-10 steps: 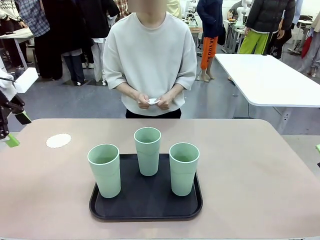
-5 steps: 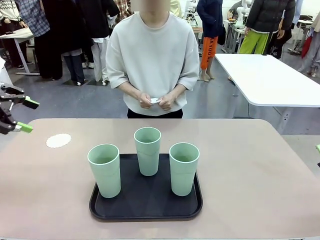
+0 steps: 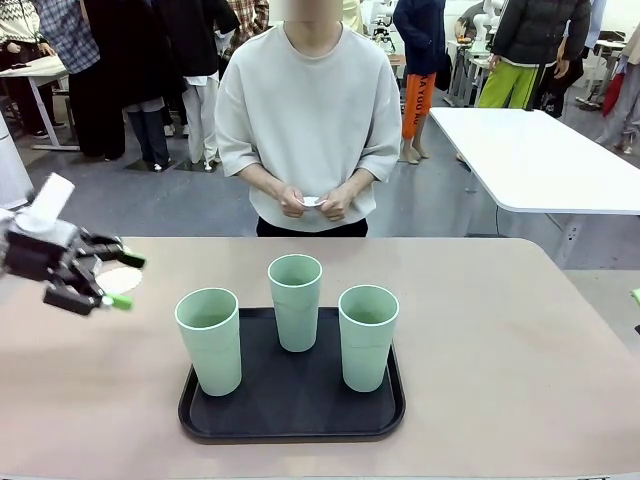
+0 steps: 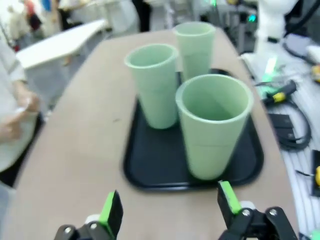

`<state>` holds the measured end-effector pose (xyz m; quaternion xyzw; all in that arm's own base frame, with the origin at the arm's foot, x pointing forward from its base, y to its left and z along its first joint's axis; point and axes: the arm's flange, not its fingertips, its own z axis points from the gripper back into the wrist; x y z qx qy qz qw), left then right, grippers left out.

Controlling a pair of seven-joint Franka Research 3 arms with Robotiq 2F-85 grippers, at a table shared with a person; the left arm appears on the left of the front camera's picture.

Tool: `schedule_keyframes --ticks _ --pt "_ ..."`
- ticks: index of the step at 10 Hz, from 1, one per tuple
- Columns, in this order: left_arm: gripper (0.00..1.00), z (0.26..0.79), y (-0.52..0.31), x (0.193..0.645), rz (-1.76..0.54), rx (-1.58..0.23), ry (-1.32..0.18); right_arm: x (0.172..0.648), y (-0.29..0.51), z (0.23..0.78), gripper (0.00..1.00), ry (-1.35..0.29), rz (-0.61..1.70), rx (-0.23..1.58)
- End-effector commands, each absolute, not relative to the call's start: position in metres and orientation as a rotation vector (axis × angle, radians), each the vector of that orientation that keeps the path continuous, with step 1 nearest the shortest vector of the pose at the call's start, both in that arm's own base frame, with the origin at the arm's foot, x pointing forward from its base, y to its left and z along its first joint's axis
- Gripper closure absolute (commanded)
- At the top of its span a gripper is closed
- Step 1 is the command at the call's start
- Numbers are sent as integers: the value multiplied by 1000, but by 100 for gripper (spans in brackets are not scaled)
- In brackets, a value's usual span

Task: Place coasters on the table and set cups on them.
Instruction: Pick up one Reusable plastic cup and place it on a coaster set by the human.

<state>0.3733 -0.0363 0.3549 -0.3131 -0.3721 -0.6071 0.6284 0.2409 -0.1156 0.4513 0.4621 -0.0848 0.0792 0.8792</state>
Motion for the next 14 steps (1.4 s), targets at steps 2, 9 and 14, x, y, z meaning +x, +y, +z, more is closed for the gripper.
schedule_keyframes --ticks 2,9,14 --pt "0 343 -44 374 -1502 -709 -755 242 -116 450 0 -188 172 982" --pt "0 318 -64 380 -1507 -813 -846 242 -116 450 0 -188 172 982" --pt "0 310 -69 385 -1525 -839 -867 242 -116 450 0 -188 172 982"
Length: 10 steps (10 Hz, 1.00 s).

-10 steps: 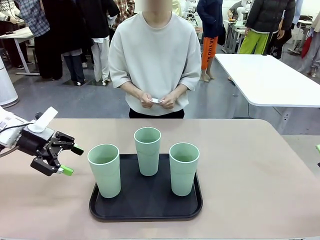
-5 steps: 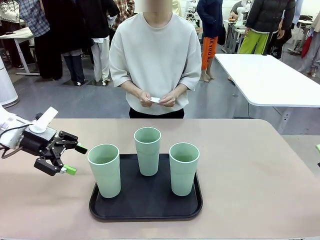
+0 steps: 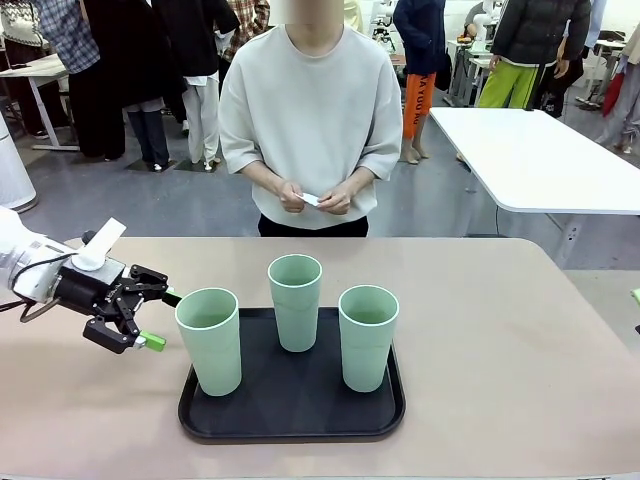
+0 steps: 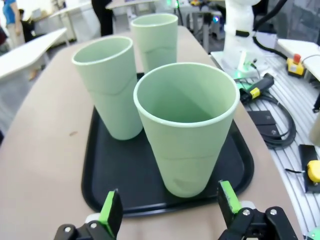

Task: Place coasters on the table and set cups on them.
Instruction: Pick up one Reusable plastic cup and place it on a coaster set by the human.

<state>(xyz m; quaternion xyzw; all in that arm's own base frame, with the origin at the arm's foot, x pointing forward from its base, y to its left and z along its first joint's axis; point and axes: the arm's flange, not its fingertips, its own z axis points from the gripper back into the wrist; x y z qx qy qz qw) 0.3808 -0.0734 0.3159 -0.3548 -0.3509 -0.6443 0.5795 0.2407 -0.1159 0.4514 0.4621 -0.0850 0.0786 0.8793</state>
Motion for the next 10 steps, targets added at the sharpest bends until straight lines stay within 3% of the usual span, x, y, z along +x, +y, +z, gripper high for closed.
schedule_keyframes --ticks 1,10 --pt "0 306 -70 387 -1532 -857 -870 242 -116 450 0 -188 172 982" --pt "0 282 -91 397 -1602 -919 -893 242 -116 450 0 -188 172 982"
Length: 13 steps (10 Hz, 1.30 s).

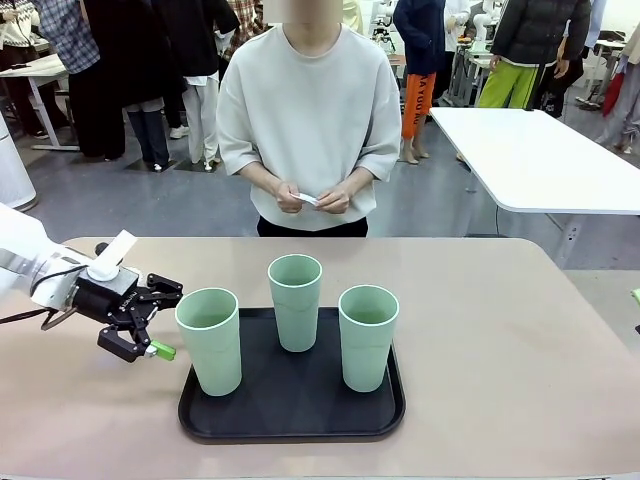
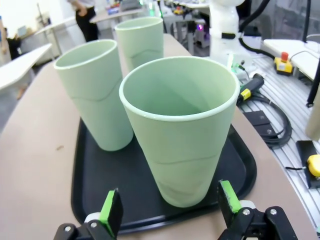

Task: Place coasters on the table and set cups on them.
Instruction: Pick up one Reusable plastic cup and place it on a coaster set by the human.

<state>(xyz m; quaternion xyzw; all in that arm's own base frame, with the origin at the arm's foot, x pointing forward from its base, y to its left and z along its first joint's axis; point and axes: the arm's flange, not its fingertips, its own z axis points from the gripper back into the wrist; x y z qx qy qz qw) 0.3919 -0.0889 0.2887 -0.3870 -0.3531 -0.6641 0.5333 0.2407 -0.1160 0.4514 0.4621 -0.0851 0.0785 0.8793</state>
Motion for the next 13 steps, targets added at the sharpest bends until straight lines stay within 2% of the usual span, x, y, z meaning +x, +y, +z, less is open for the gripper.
schedule_keyframes --ticks 1,5,8,13 --pt "0 281 -95 399 -1605 -926 -890 242 -116 450 0 -188 172 982" --pt "0 277 -100 401 -1630 -976 -883 242 -116 450 0 -188 172 982" --pt "0 277 -93 400 -1586 -962 -805 242 -116 450 0 -188 172 982" --pt "0 278 -101 398 -1600 -982 -825 242 -116 450 0 -188 172 982"
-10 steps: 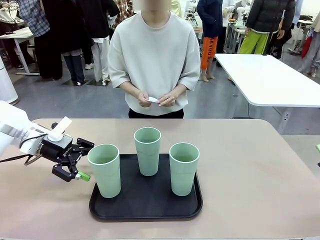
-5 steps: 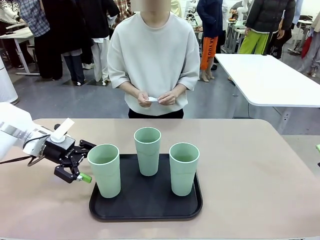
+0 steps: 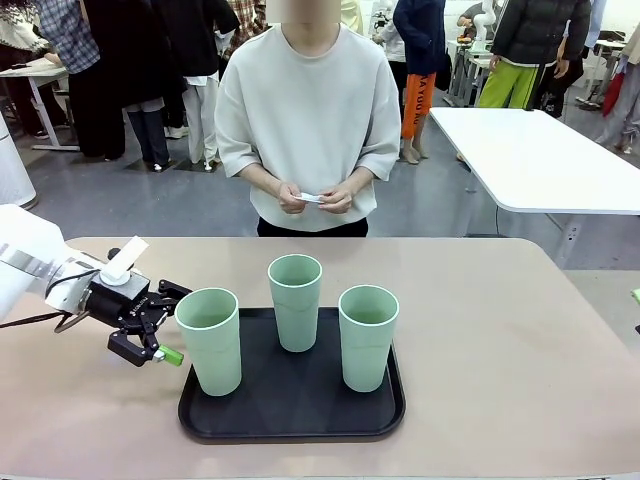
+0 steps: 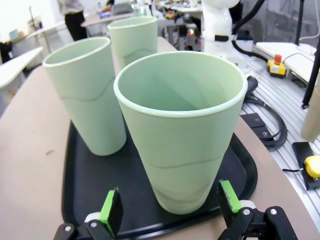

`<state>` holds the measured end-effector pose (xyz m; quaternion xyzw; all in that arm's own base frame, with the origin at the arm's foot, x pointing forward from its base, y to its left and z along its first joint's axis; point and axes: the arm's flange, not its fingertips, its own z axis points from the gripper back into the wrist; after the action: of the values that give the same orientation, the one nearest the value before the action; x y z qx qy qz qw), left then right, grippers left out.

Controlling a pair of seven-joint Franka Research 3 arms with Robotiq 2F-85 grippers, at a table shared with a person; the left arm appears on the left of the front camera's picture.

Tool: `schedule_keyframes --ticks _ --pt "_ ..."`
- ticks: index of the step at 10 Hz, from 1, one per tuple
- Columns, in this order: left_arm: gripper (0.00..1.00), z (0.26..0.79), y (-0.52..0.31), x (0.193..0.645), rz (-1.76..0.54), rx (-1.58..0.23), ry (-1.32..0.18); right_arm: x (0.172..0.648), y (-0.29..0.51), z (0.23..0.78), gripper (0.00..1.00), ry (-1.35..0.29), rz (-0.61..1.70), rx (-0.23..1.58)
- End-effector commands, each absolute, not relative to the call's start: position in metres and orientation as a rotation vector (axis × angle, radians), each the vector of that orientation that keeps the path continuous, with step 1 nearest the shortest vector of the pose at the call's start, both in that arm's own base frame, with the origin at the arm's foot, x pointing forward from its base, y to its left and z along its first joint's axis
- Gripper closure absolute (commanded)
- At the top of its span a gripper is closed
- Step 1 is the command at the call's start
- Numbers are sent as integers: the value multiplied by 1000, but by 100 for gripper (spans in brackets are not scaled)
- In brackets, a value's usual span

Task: Place coasters on the table and set cups on them.
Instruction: Pick up one Reusable plastic cup and place it on a coaster set by the human.

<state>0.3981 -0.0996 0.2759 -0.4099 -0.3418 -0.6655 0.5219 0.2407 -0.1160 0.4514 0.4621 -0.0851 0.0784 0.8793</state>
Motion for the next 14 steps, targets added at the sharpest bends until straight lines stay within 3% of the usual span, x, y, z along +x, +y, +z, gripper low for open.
schedule_keyframes --ticks 1,6,14 --pt "0 278 -101 398 -1600 -982 -825 242 -116 450 0 -188 172 982" --pt "0 270 -78 394 -1693 -1054 -897 242 -116 450 0 -188 172 982" --pt "0 246 -110 407 -1666 -1140 -957 242 -116 450 0 -188 172 982"
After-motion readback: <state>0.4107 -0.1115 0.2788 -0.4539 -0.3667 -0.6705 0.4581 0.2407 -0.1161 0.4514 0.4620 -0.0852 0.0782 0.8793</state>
